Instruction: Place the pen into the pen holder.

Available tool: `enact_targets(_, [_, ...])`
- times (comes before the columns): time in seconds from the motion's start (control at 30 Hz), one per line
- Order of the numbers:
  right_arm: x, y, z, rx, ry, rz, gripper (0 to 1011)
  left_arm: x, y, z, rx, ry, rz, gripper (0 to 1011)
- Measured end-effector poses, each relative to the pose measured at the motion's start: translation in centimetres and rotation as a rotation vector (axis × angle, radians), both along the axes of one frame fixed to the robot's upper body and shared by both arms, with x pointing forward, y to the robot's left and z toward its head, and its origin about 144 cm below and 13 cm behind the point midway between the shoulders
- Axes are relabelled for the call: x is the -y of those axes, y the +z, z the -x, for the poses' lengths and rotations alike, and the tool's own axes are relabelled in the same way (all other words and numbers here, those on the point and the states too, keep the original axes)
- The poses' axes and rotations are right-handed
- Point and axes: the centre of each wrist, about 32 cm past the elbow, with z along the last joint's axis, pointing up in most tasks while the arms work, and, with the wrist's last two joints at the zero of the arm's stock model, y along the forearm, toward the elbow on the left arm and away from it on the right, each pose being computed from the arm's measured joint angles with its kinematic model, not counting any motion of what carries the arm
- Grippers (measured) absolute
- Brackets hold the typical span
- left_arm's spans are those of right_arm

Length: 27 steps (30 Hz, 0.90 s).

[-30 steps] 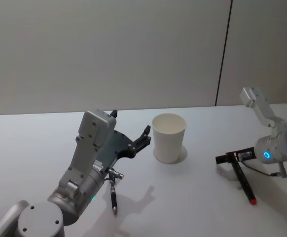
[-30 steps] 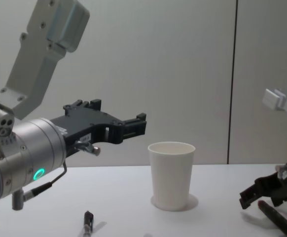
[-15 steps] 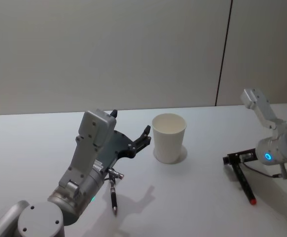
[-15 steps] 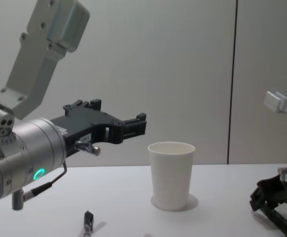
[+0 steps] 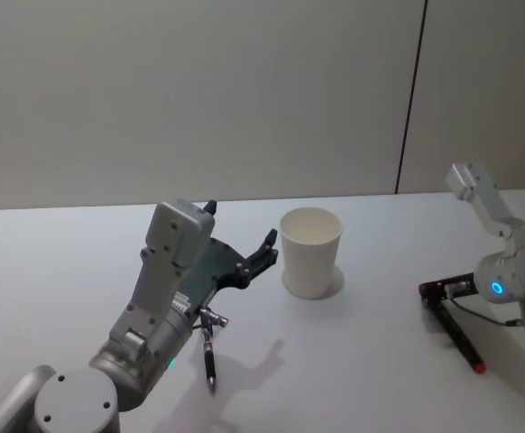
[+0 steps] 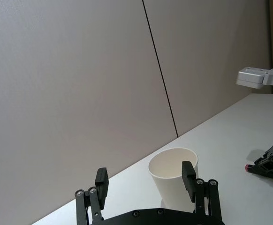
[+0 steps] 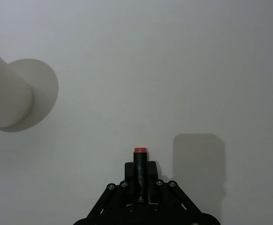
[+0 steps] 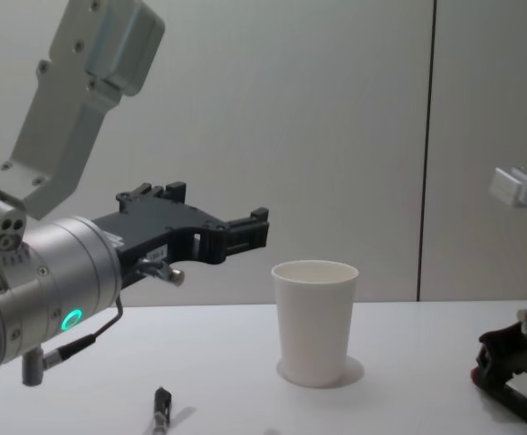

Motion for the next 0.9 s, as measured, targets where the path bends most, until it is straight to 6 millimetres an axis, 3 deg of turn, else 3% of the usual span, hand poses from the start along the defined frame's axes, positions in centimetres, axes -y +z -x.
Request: enact_targets(0.9, [-0.3,1.6,1.8,0.262,0.038,0.030,153,0.0,0.0,0.0,0.000,0.000,0.000,1000])
